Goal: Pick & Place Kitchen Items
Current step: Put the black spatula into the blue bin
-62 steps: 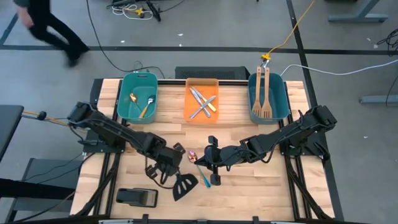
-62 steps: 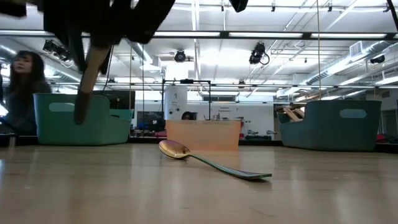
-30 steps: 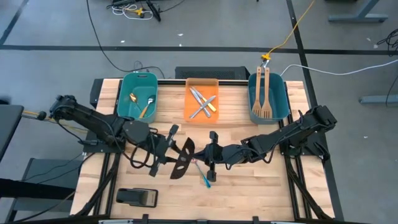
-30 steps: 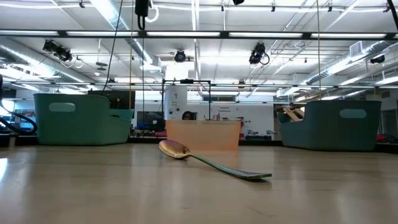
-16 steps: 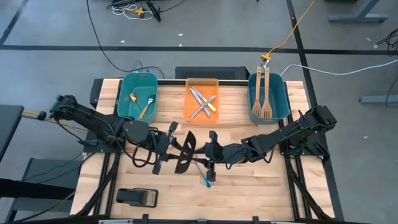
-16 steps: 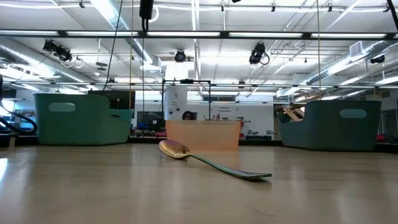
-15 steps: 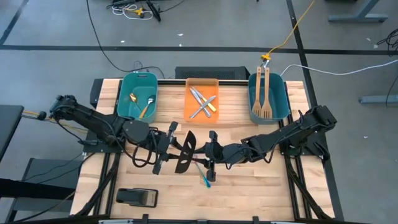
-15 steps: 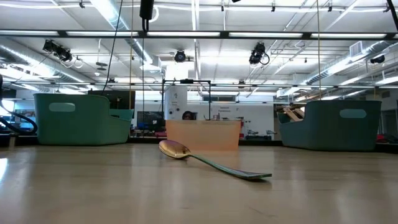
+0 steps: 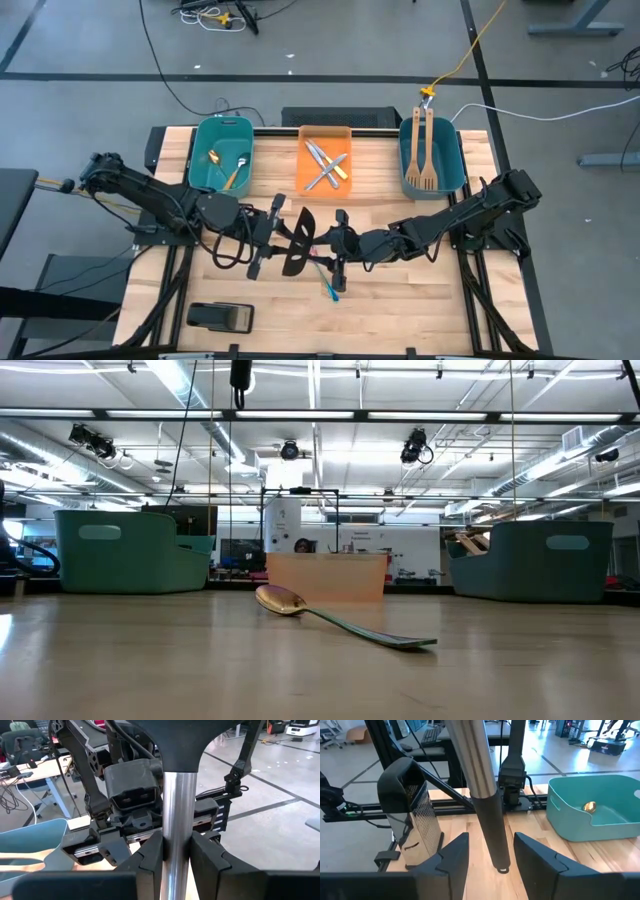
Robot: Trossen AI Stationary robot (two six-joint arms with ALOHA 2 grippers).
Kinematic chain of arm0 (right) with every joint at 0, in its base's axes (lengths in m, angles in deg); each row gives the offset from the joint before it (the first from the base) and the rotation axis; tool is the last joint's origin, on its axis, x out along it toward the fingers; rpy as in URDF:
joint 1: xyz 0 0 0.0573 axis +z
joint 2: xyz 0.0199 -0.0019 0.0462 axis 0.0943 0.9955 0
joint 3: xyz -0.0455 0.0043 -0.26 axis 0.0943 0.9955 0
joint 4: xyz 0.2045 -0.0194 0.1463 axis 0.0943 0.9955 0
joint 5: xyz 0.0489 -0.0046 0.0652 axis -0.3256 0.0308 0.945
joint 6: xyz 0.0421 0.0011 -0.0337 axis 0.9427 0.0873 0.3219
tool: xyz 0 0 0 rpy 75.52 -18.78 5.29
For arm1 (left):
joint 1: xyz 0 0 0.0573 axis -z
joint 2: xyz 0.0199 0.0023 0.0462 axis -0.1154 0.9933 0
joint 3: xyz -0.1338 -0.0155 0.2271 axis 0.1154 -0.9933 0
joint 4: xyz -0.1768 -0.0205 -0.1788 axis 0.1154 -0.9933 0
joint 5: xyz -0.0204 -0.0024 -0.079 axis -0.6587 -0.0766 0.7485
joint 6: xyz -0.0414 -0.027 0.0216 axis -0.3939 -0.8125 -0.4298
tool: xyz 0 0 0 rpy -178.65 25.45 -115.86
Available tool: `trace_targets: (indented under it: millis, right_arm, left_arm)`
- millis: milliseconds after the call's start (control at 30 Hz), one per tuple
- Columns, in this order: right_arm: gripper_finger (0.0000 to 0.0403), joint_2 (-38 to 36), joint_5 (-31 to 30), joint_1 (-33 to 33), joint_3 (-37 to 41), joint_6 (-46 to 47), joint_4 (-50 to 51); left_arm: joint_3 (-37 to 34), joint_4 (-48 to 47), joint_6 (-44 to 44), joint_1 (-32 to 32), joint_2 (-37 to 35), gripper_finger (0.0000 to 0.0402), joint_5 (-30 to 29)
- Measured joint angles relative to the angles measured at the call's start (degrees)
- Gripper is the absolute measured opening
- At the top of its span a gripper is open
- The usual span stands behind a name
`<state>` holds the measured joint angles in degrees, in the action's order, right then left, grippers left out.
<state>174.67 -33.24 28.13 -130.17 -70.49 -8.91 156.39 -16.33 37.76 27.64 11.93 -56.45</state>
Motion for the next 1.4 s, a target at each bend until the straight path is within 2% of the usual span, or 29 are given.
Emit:
trace_targets:
  millis: [200,367,933,1033,1167,1400]
  right_arm:
    - [0.0165,1.31,-0.07,-0.03,0.02,-1.68,-3.19]
    - [0.0165,3.69,-0.28,-0.28,0.02,-5.92,-11.17]
    - [0.0163,3.78,-1.51,-0.52,0.01,-7.50,-14.91]
    - [0.0141,4.80,-1.62,-0.52,-0.06,-7.57,-16.71]
    - [0.0064,6.05,-2.42,-0.42,0.00,-9.42,-16.99]
    - [0.0069,5.95,-2.43,-0.46,0.00,-8.48,-16.57]
  left_arm:
    - [0.00,0.11,0.00,-0.02,0.00,0.0079,-0.67]
    - [0.00,0.26,0.00,0.00,0.00,0.0079,-0.58]
    - [0.07,1.59,0.09,-0.66,1.56,0.0079,-0.63]
    - [0.09,3.29,0.68,-0.66,3.41,0.0079,-0.37]
    - [-0.02,2.55,0.34,-0.72,4.65,0.0079,-1.13]
    - [-0.02,2.78,-0.40,-0.72,4.61,0.0086,-1.71]
